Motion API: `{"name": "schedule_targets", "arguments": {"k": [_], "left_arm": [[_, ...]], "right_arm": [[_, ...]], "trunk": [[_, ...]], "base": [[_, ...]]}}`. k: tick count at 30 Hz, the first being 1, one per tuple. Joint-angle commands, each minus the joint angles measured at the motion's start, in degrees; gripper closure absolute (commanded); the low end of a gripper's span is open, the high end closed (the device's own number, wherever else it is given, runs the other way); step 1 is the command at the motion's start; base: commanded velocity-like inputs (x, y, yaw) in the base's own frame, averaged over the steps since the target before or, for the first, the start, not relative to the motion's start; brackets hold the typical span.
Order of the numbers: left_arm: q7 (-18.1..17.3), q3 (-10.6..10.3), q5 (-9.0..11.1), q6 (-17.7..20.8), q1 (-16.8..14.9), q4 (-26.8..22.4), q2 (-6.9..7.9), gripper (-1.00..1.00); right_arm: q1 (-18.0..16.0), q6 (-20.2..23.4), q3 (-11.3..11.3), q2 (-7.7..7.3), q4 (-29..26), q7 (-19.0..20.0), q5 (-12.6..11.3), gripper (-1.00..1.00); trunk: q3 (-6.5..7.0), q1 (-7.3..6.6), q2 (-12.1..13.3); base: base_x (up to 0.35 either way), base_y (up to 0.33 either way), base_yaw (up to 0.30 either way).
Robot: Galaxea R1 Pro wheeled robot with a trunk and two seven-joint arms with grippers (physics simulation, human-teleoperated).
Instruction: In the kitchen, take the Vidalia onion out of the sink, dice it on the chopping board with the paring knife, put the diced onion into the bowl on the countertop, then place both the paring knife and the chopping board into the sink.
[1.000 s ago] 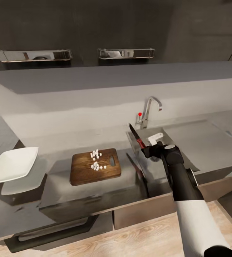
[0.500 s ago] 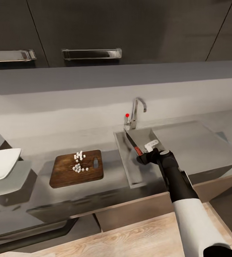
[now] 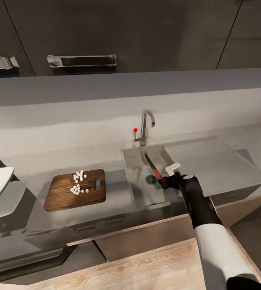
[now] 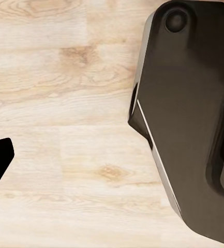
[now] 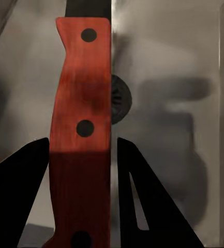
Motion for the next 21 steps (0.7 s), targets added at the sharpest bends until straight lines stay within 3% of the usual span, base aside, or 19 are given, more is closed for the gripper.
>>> {"name": "schedule_targets", "arguments": {"k": [1,9,21], "left_arm": [[0.5,-0.5,0.2,-0.1,0.0,-0.1,0.08,-1.00],[0.5,-0.5,0.2,-0.1,0.0,-0.1,0.08,-1.00],[0.5,-0.5,0.2,-0.1,0.0,-0.1,0.07,-1.00]], "right_arm": [[-0.1,0.0,-0.2,0.10,0.6,0.6,0.6,1.00],[0.0,-2.1,-0.3,0.94,3.5,-6.1,0.4,1.00],[-0.1,-2.9,-0.4,1.22,7.9,-7.0,0.2,1.00]], "trunk": [[-0.09,0.03,-0.1],[-0.09,0.03,-0.1],[-0.09,0.03,-0.1]], "base": [[0.000,-0.005,0.000],[0.029,0.037,0.000],[0.124,0.098,0.000]]}}
